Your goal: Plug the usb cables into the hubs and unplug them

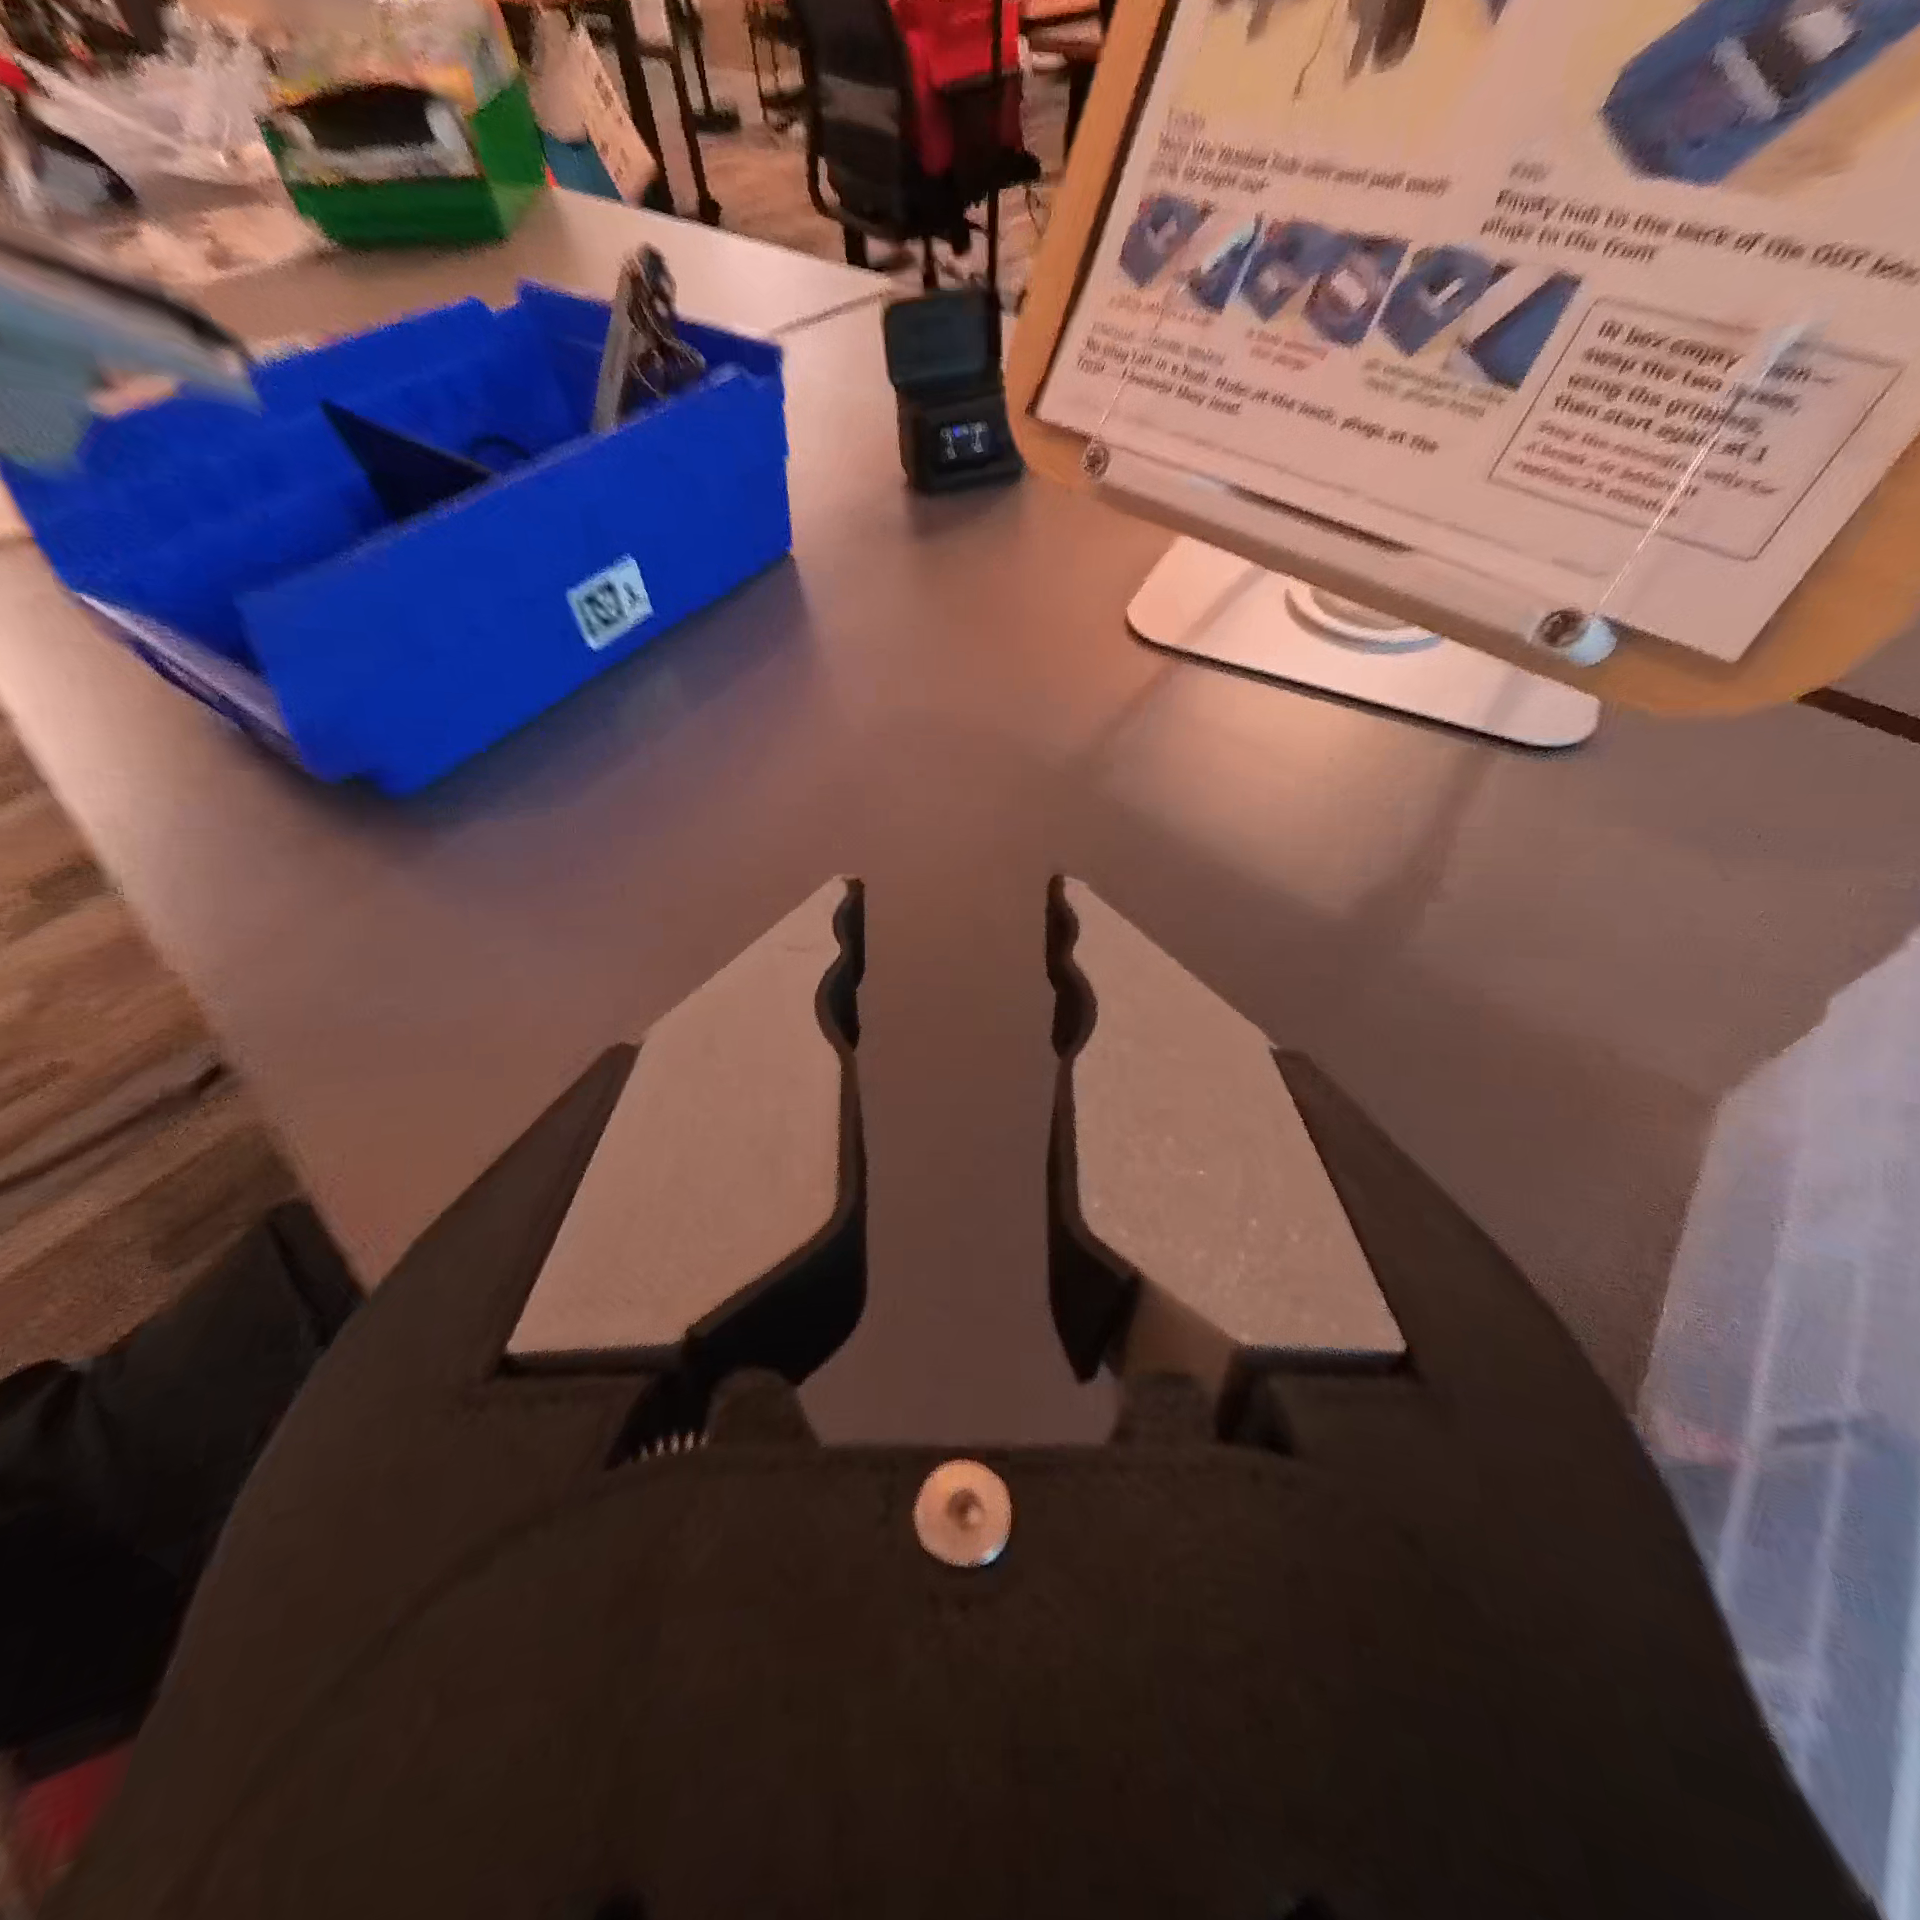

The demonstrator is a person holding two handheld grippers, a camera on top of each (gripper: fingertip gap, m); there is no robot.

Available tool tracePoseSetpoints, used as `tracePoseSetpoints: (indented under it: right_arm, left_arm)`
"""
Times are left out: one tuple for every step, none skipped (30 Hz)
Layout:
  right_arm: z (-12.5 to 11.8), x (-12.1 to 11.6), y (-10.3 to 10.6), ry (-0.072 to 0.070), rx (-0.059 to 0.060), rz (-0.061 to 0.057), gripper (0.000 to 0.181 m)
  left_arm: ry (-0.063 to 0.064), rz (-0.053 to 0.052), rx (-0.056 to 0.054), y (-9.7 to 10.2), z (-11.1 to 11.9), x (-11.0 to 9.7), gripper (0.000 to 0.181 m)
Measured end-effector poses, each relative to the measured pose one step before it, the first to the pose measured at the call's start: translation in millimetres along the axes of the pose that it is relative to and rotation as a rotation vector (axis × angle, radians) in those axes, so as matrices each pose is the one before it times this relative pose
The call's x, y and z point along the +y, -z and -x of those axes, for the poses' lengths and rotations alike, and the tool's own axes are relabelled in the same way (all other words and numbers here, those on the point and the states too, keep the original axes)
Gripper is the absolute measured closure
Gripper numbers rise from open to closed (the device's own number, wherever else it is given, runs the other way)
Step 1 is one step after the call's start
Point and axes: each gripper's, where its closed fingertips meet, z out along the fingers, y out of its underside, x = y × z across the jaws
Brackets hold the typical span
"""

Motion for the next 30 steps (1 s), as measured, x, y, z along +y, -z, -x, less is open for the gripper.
tracePoseSetpoints:
  right_arm:
    - [-2.33, 8.21, -10.92, 0.0168, 0.0229, 0.0145, 0.149]
    - [-2.53, 7.66, -9.68, 0.0138, 0.0222, 0.0068, 0.15]
    - [-0.93, 7.2, -8.62, 0.0058, 0.0105, 0.0021, 0.151]
    - [1.08, 6.96, -7.78, -0.0021, -0.0057, 0.0045, 0.151]
    - [1.21, 6.26, -6.88, -0.0037, -0.0105, 0.0029, 0.151]
    - [-0.27, 5.85, -6.12, -0.0004, -0.0035, 0.0003, 0.15]
    - [-1.34, 6.37, -5.92, 0.0037, 0.0001, 0.0013, 0.15]
    - [-2.12, 7.35, -5.57, 0.0048, 0.0012, 0.0048, 0.15]
    - [-2.05, 5.85, -3.19, -0.0119, -0.0026, 0.0245, 0.151]
    - [-1.27, 1.8, -0.58, -0.0105, -0.009, 0.0179, 0.149]
    - [-2.59, -1.59, 1.03, -0.0031, 0.0063, -0.0182, 0.151]
    - [-1.26, -2.35, 2.11, -0.008, 0.0002, -0.0229, 0.155]
    - [0.56, -1.86, 1.53, -0.0095, -0.0106, -0.0173, 0.155]
    - [0.92, -0.5, 0.38, -0.0115, -0.0136, -0.0052, 0.155]
    - [0.98, 0.68, -0.48, -0.0115, -0.0148, 0.0048, 0.154]
    - [0.37, 1.16, -0.82, -0.0105, -0.0111, 0.0087, 0.153]
    - [-0.07, 0.9, -0.67, -0.0089, -0.0069, 0.0069, 0.153]
    - [0.11, 0.27, -0.25, -0.0065, -0.0065, 0.0024, 0.153]
    - [0.14, -0.06, 0.07, -0.004, -0.005, -0.001, 0.153]
    - [0.19, -0.22, 0.17, -0.0017, -0.0031, -0.0023, 0.153]
    - [0.62, -0.19, 0.22, 0.0003, -0.0034, -0.0017, 0.153]
    - [1.1, 0.1, -0.01, 0.0019, -0.0052, 0.0004, 0.153]
    - [1.62, 0.47, -0.19, 0.0037, -0.0073, 0.0032, 0.154]
    - [2.0, 0.7, -0.52, 0.0052, -0.0083, 0.0052, 0.155]
    - [1.69, 0.76, -0.56, 0.0065, -0.0046, 0.0057, 0.155]
    - [0.98, 0.56, -0.57, 0.0086, 0.0009, 0.0048, 0.155]
    - [0.58, 0.41, -0.33, 0.0101, 0.0042, 0.0036, 0.155]
    - [0.72, 0.26, -0.38, 0.0102, 0.0039, 0.0026, 0.155]
    - [0.61, 0.24, -0.24, 0.0091, 0.0036, 0.0022, 0.156]
    - [0.37, 0.07, -0.02, 0.0077, 0.0037, 0.0011, 0.156]
  left_arm:
    - [-0.0152, -0.0138, -0.0067, -5.9, 3.36, -17.03, 0.111]
    - [-0.0194, -0.0084, -0.0207, -7.84, 5.38, -16.07, 0.113]
    - [-0.0155, 0.0097, -0.0222, -10.72, 6.09, -12.75, 0.113]
    - [-0.0099, 0.0316, -0.0139, -13.8, 5.21, -8.26, 0.112]
    - [-0.0052, 0.0457, -0.0053, -15.68, 4.28, -4.79, 0.111]
    - [0.0007, 0.0487, -0.0076, -16.49, 4.64, -2.39, 0.11]
    - [0.0046, 0.0497, -0.0067, -16.44, 4.46, -0.5, 0.112]
    - [0.0078, 0.0467, -0.0075, -15.73, 4.69, 0.88, 0.117]
    - [0.0088, 0.0418, -0.0087, -14.42, 4.52, 1.54, 0.12]
    - [0.0089, 0.0402, -0.0146, -13.22, 4.92, 2.25, 0.12]
    - [0.0041, 0.0382, -0.0119, -11.55, 3.73, 2.96, 0.119]
    - [0.0008, 0.0369, -0.0031, -10.22, 1.51, 3.74, 0.119]
    - [-0.001, 0.0385, 0.001, -9.03, 0.24, 4.82, 0.117]
    - [-0.0023, 0.0395, -0.0029, -7.91, 0.42, 5.79, 0.119]
    - [-0.0024, 0.0312, -0.0042, -6.99, 0.15, 5.54, 0.124]
    - [-0.0023, 0.0143, 0.0112, -6.26, -2.63, 3.32, 0.129]
    - [0.0018, 0.0015, 0.0214, -4.64, -3.83, 1.06, 0.137]
    - [0.0029, -0.0071, -0.0072, -1.96, 1.42, -0.54, 0.137]
    - [-0.002, -0.011, -0.0065, -0.01, 0.93, -1.24, 0.138]
    - [-0.0043, -0.0159, -0.0103, 1.96, 1.05, -2.39, 0.138]
    - [-0.0095, -0.0218, -0.017, 4.25, 1.84, -3.74, 0.139]
    - [-0.0091, -0.0324, -0.0234, 6.98, 2.9, -6.17, 0.139]
    - [-0.0087, -0.0402, -0.0237, 9.42, 3.11, -8.38, 0.139]
    - [-0.0077, -0.0438, -0.0195, 11.42, 2.92, -10.23, 0.14]
    - [-0.0091, -0.0481, -0.0203, 13.2, 3.27, -12.11, 0.14]
    - [-0.0125, -0.0515, -0.0256, 14.83, 4.21, -13.86, 0.14]
    - [-0.0148, -0.0529, -0.0279, 15.88, 4.68, -15.21, 0.141]
    - [-0.0123, -0.0506, -0.0231, 16.8, 4.42, -16.17, 0.141]
    - [-0.0067, -0.0466, -0.0058, 16.96, 1.98, -16.54, 0.141]
    - [-0.0013, -0.0457, 0.0089, 17.09, -0.71, -17.03, 0.141]
